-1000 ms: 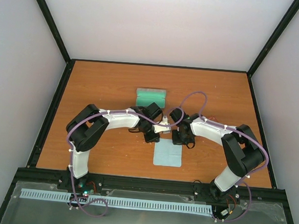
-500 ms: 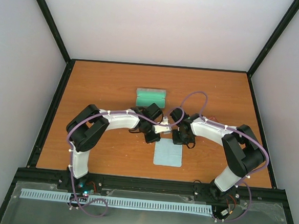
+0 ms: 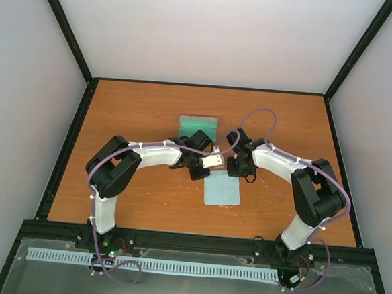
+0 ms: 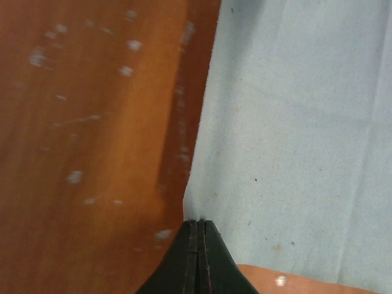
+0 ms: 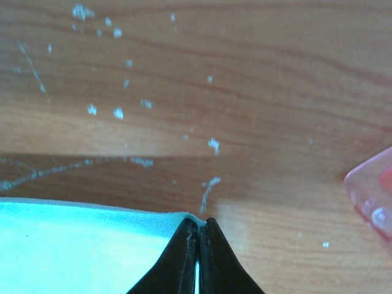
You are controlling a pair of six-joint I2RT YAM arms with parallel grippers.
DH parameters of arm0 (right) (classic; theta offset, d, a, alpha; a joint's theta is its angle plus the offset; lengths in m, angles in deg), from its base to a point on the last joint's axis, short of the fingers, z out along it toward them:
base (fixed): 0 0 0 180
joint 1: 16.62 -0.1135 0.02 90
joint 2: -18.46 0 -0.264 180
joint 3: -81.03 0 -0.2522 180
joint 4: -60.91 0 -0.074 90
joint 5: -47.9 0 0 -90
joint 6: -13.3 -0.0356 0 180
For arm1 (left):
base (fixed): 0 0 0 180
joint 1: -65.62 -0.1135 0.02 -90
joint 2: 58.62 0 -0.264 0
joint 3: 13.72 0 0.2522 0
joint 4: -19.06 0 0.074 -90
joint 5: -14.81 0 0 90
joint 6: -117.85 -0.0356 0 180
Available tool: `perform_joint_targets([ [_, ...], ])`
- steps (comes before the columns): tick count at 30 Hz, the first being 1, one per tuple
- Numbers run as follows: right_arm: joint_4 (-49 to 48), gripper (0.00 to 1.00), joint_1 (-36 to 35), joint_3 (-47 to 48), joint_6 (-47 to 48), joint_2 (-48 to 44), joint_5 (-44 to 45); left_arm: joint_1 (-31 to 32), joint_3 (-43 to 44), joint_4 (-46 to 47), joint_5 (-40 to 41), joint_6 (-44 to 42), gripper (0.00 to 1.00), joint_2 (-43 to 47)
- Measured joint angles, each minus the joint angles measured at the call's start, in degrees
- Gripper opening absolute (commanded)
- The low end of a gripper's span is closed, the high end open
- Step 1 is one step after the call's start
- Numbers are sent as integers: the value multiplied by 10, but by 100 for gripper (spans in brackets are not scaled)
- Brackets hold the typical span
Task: Organize the sunglasses
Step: Fold the glasses cleaning cloth at the center of the board.
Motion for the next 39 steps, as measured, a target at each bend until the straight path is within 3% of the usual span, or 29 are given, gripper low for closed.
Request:
perform_joint_targets([
  [15, -34, 3, 34, 43, 49, 37, -21, -39, 45, 15, 22, -40, 1, -3],
  [25, -71, 3, 34, -35, 52, -39, -64, -39, 5, 26, 1, -30, 1, 23],
  [39, -88, 3, 34, -80, 52, -68, -96, -32, -26, 38, -25, -5, 1, 53],
])
